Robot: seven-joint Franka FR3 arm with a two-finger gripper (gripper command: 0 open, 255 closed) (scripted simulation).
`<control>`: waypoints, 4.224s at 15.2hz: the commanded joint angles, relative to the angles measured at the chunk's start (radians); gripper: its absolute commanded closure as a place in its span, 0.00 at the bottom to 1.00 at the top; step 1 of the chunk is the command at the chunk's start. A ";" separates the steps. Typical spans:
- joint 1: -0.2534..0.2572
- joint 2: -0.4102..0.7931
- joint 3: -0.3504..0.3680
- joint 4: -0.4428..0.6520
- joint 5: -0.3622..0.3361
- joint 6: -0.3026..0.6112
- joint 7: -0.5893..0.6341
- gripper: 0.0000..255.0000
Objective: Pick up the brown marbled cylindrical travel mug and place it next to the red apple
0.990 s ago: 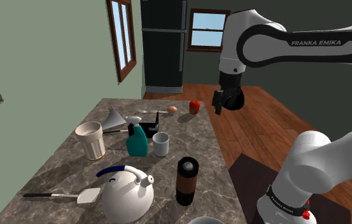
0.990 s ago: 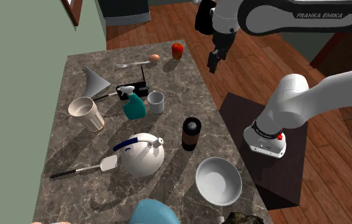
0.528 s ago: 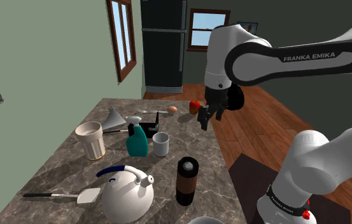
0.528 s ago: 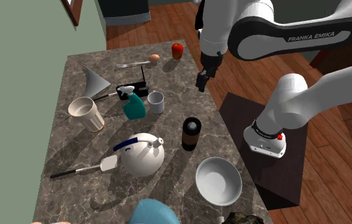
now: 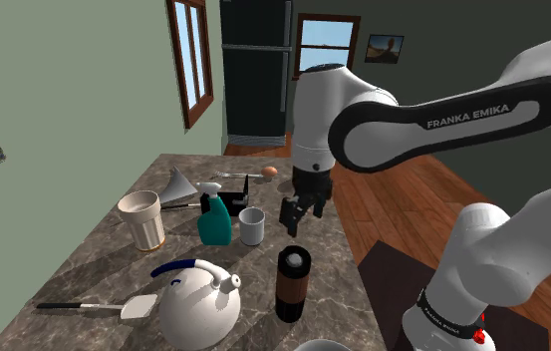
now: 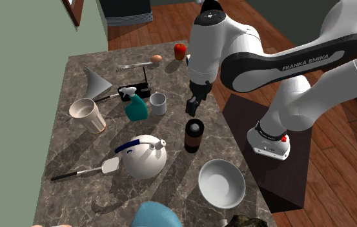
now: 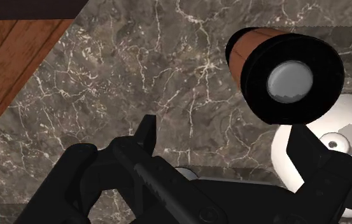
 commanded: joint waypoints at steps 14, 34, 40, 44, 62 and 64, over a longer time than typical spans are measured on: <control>0.030 0.152 0.110 -0.044 0.037 0.212 0.086 0.00; 0.030 0.121 0.096 0.002 0.035 0.137 0.084 1.00; 0.029 0.094 0.081 0.063 0.030 0.049 0.083 1.00; 0.027 0.082 0.072 0.107 0.026 -0.007 0.083 1.00; 0.016 0.077 0.040 0.343 0.002 -0.249 0.092 1.00; 0.014 0.081 0.038 0.373 0.000 -0.275 0.094 1.00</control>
